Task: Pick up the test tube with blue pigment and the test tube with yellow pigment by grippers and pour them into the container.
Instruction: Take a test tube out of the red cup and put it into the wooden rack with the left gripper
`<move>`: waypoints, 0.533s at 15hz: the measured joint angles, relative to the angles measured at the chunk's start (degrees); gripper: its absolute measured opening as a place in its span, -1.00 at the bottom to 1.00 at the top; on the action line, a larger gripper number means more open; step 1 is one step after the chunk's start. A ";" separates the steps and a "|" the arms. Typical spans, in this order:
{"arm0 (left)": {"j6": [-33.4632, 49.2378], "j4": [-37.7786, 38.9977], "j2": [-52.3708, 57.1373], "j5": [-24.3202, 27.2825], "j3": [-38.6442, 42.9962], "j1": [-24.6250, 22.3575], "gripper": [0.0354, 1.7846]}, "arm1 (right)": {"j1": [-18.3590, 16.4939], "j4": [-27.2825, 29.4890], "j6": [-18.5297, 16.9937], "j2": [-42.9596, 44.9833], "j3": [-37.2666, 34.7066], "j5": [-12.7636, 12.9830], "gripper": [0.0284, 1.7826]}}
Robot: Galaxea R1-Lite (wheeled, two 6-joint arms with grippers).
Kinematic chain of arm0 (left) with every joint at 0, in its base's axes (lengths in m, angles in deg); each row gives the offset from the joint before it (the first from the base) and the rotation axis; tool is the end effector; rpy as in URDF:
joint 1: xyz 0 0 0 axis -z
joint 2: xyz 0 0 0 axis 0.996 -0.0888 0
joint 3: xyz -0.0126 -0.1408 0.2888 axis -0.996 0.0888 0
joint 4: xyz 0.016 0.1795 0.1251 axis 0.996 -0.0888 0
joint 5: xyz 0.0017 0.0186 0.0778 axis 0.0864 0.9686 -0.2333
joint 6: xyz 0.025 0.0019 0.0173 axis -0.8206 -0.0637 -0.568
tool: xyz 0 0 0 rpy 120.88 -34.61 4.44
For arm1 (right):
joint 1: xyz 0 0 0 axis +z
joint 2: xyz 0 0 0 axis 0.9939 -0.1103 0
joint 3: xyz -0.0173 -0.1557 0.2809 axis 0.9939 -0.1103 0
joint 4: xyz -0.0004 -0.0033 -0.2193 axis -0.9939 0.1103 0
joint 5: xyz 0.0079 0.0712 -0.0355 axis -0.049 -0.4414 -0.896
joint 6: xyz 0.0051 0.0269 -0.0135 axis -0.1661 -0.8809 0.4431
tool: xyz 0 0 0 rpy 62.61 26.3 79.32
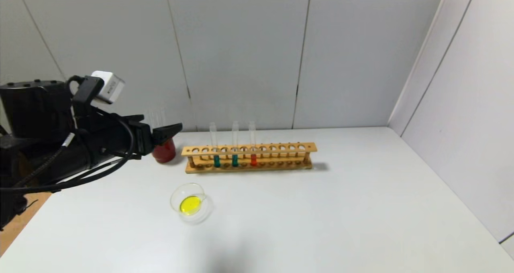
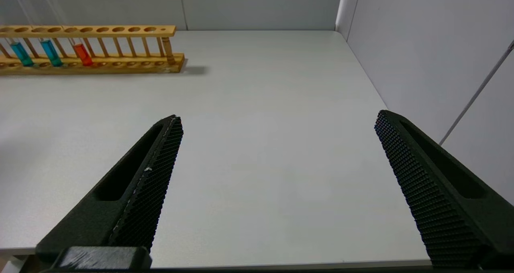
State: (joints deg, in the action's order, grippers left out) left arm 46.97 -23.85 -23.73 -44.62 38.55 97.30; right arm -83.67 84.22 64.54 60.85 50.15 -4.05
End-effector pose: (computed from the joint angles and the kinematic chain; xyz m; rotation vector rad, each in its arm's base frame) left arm 0.2820 -0.0672 0.2016 0.0106 0.1677 -0.3842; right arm -0.0052 0.0001 0.0763 0.0000 -0.0072 0.0027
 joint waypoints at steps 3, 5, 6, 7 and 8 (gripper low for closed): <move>-1.68 4.71 -6.56 -0.22 -0.29 1.33 0.96 | 0.00 0.00 0.00 0.00 0.00 0.00 0.96; -1.99 9.62 -11.78 -0.17 -0.72 1.95 0.96 | 0.00 0.00 0.00 0.00 0.00 0.00 0.96; -2.18 12.31 -14.67 -0.13 -0.99 2.23 0.96 | 0.00 0.00 0.00 0.00 0.00 0.00 0.96; -2.34 14.71 -17.20 -0.13 -1.29 2.47 0.96 | 0.00 0.00 0.00 0.00 0.00 0.00 0.96; -2.51 16.15 -19.43 -0.09 -1.71 2.62 0.96 | 0.00 0.00 0.00 0.00 0.00 0.00 0.96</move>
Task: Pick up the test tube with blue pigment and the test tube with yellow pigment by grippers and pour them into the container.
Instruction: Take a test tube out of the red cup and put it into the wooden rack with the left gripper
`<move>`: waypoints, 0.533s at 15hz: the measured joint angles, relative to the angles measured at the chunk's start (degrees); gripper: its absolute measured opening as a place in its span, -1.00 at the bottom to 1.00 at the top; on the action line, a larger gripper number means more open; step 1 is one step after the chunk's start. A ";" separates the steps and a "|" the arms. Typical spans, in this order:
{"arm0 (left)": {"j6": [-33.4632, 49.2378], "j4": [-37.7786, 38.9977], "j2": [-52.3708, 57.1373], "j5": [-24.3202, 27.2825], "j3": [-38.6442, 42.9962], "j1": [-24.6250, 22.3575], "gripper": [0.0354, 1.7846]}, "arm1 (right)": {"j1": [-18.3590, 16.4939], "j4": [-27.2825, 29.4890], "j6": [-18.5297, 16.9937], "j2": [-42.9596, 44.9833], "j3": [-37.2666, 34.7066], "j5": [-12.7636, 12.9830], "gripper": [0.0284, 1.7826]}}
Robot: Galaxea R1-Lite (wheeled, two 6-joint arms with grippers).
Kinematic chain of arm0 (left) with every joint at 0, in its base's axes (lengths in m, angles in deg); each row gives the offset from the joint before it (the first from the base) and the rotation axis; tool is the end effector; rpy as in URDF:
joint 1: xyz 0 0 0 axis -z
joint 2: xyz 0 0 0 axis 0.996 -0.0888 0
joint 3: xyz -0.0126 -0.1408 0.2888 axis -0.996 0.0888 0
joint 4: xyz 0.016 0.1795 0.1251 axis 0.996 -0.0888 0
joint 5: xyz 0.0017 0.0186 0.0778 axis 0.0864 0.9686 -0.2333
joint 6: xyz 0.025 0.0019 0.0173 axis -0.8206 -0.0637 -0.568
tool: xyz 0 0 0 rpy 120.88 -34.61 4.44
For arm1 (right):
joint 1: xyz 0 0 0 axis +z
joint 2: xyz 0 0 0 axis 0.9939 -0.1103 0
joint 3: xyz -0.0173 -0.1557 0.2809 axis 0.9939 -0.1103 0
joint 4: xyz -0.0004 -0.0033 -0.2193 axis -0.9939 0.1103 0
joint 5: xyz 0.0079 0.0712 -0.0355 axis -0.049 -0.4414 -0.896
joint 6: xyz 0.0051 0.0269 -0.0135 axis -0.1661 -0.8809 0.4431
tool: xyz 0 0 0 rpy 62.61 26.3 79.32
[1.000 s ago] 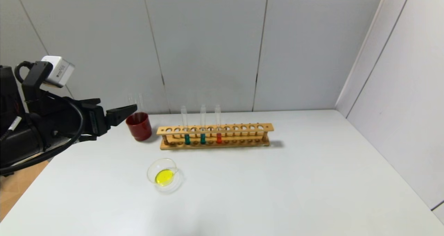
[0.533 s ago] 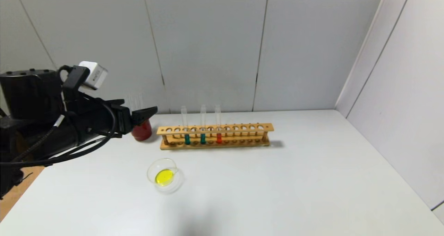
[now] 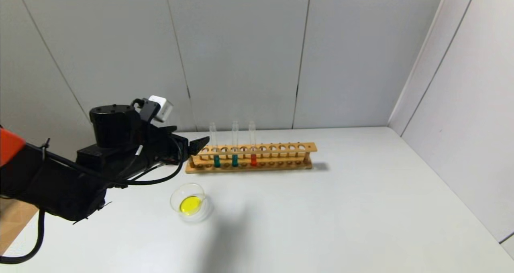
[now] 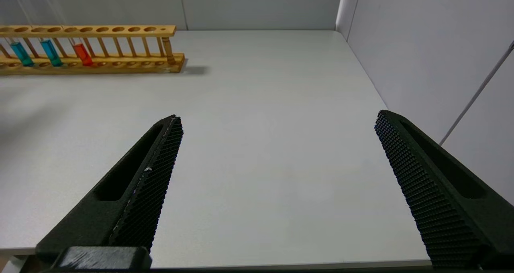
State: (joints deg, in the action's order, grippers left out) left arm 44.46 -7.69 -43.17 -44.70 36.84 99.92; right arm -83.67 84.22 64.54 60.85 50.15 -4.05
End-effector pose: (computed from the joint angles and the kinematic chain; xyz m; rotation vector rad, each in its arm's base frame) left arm 0.3434 -0.0974 0.1302 0.0589 0.1859 -0.4324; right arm -0.0052 0.0001 0.0763 0.0000 -0.0072 0.0027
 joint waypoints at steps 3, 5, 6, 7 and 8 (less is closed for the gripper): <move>-0.06 0.71 -4.38 0.46 -1.60 0.20 0.96 | 0.00 0.01 0.00 0.00 0.00 0.00 0.96; -0.11 0.49 -5.88 0.52 -2.34 0.35 0.96 | 0.00 0.00 0.00 0.00 0.00 0.00 0.96; -0.09 0.51 -6.58 0.55 -2.91 0.50 0.96 | 0.00 0.00 0.00 0.00 0.00 0.00 0.96; -0.02 0.49 -7.44 0.52 -3.72 0.63 0.96 | 0.00 0.00 0.00 0.00 0.00 0.00 0.96; 0.05 0.41 -8.27 0.52 -4.68 0.63 0.96 | 0.00 0.00 0.00 0.00 0.00 0.02 0.96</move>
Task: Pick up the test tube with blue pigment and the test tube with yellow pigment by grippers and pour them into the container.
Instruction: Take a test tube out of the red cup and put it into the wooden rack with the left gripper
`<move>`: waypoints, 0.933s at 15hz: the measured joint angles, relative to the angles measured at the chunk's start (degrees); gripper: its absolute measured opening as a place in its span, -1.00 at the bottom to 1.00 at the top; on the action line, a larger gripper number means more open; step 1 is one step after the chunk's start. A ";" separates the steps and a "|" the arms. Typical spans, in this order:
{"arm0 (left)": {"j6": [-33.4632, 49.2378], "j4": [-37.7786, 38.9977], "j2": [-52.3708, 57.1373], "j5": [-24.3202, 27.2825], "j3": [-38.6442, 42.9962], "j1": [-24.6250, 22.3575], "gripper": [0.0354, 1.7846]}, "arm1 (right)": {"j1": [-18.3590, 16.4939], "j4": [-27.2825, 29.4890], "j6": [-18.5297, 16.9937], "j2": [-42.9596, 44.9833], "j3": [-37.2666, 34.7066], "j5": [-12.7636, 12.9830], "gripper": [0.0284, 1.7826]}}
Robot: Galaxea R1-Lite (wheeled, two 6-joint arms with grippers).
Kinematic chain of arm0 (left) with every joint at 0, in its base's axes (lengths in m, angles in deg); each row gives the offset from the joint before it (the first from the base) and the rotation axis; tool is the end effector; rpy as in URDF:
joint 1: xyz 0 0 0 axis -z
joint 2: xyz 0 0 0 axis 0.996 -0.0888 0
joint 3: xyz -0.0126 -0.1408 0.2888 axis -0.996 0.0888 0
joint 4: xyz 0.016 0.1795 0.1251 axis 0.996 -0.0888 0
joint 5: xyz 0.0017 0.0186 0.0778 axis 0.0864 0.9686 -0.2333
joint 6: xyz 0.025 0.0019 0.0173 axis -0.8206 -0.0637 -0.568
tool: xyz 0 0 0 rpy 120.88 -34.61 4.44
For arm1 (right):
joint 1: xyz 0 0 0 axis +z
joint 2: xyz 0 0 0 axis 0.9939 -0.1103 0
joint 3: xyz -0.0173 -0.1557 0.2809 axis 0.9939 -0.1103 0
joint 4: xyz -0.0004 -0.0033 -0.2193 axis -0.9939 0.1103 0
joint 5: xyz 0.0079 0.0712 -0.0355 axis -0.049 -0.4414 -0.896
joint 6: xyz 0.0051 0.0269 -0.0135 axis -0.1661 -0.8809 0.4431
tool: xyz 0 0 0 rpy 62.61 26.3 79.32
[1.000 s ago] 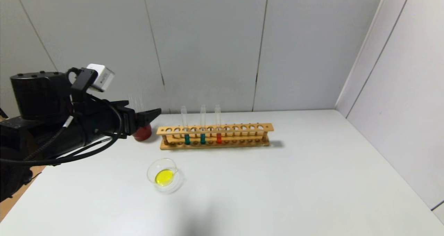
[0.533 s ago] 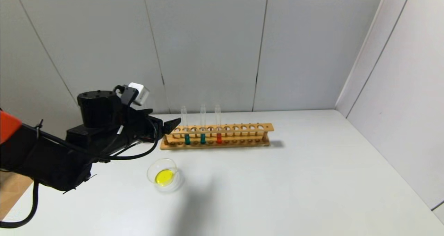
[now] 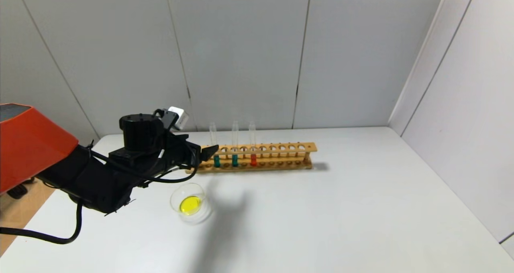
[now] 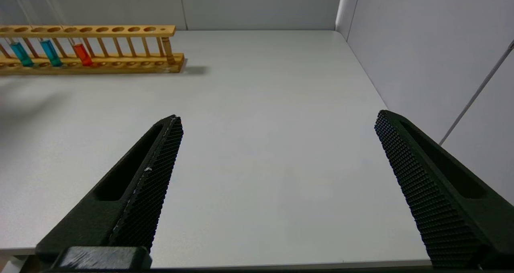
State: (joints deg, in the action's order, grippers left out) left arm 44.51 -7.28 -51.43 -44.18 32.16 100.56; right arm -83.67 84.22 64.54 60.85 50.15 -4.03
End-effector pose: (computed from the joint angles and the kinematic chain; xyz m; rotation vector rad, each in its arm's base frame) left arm 0.3728 -0.1100 0.0982 0.0608 0.2414 -0.4530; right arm -0.0052 0.0001 0.0763 0.0000 -0.0072 0.0023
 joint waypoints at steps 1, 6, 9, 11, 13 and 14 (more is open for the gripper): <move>0.01 -0.11 -0.85 -0.02 -0.94 0.05 0.96 | 0.00 0.00 0.00 0.00 0.00 -0.02 0.96; 0.34 -0.34 -4.63 -0.05 -4.47 0.41 0.96 | 0.00 0.00 -0.02 0.00 0.00 -0.02 0.96; 0.56 -0.39 -6.16 -0.02 -5.92 0.49 0.96 | 0.00 0.00 0.00 0.00 0.00 -0.02 0.96; 0.65 -0.45 -7.08 -0.02 -7.00 0.49 0.96 | 0.00 0.00 0.00 0.00 0.00 -0.02 0.96; 0.65 -0.50 -7.86 -0.02 -7.94 0.50 0.89 | 0.00 0.00 0.00 0.00 0.00 -0.02 0.96; 0.61 -0.52 -8.28 0.02 -8.35 0.50 0.80 | 0.00 0.00 0.00 0.00 0.00 -0.02 0.96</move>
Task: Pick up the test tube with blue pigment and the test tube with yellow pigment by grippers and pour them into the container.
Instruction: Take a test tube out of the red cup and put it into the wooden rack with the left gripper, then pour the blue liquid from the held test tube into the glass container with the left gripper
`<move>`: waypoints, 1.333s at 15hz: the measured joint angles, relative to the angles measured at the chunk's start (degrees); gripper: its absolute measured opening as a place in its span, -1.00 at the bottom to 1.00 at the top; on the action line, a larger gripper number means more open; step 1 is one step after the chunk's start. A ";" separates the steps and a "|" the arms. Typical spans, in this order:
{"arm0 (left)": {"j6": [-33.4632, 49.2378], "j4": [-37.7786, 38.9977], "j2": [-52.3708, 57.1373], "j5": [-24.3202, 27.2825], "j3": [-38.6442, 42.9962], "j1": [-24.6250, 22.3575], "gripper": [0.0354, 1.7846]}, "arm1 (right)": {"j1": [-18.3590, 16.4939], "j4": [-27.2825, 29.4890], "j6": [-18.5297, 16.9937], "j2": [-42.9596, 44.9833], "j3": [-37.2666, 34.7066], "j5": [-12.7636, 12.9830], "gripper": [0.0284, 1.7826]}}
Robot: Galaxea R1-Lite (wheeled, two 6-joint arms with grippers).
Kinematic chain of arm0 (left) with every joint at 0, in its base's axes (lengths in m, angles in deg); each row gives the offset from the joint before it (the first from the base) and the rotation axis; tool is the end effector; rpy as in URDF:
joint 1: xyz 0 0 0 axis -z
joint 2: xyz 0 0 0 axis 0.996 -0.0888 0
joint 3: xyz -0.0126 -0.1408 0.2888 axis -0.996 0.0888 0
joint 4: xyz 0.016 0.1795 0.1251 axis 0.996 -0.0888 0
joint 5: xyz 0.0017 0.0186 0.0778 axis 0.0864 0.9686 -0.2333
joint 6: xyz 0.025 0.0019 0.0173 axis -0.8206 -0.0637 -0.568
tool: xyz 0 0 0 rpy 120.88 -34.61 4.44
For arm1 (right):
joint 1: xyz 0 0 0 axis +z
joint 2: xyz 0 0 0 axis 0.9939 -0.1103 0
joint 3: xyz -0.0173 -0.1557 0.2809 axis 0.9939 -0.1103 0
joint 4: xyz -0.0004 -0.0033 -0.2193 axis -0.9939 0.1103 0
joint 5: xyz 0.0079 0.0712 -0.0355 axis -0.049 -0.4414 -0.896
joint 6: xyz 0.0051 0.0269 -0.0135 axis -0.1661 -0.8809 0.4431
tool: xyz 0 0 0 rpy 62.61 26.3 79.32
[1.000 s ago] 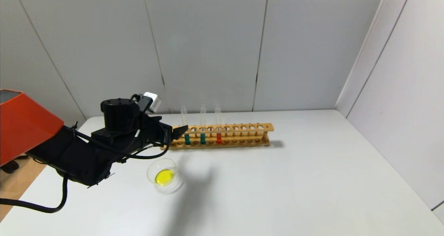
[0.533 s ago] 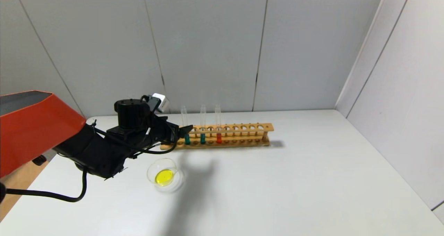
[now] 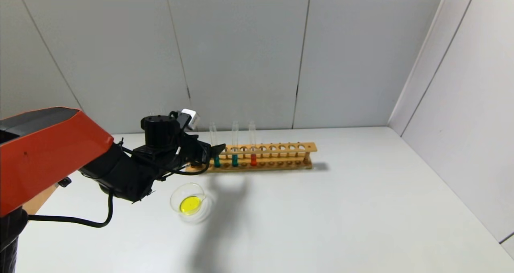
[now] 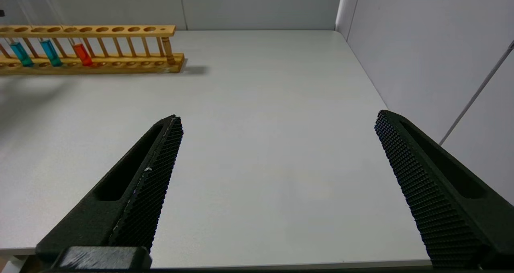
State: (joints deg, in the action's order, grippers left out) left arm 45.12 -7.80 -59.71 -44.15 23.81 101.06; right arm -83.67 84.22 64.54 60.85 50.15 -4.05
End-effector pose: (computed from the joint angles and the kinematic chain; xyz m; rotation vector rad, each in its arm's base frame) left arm 0.4106 -0.1245 0.0747 0.0518 0.2516 -0.4609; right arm -0.0052 0.0001 0.0763 0.0000 -0.0072 0.0027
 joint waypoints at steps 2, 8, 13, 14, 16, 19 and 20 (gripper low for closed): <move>-0.02 0.00 -0.83 0.02 -0.48 0.02 0.55 | 0.00 0.00 0.00 0.00 0.00 0.00 0.96; -0.05 -0.78 -2.69 0.04 -2.71 1.07 -0.58 | 0.00 0.00 0.00 0.00 0.00 0.00 0.96; -0.07 -0.59 -3.11 -0.18 -2.99 1.26 -0.70 | 0.00 0.00 0.00 0.00 0.00 0.00 0.96; -0.07 -0.54 -3.11 -0.33 -2.99 1.26 -0.70 | 0.00 0.00 0.00 0.00 0.00 0.00 0.96; -0.11 -0.61 -2.83 -0.60 -3.04 1.27 -0.70 | 0.00 0.01 0.00 0.00 0.00 0.00 0.96; -0.35 -0.80 -1.43 -0.96 -3.67 1.26 -0.70 | 0.00 0.00 0.00 0.00 0.00 0.00 0.96; -0.46 -1.11 -0.50 -1.13 -3.82 1.26 -0.70 | 0.00 0.00 0.00 0.00 0.00 0.00 0.96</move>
State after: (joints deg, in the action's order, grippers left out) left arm 44.66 -8.91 -60.21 -45.29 19.99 102.31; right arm -83.67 84.22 64.54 60.85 50.15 -4.05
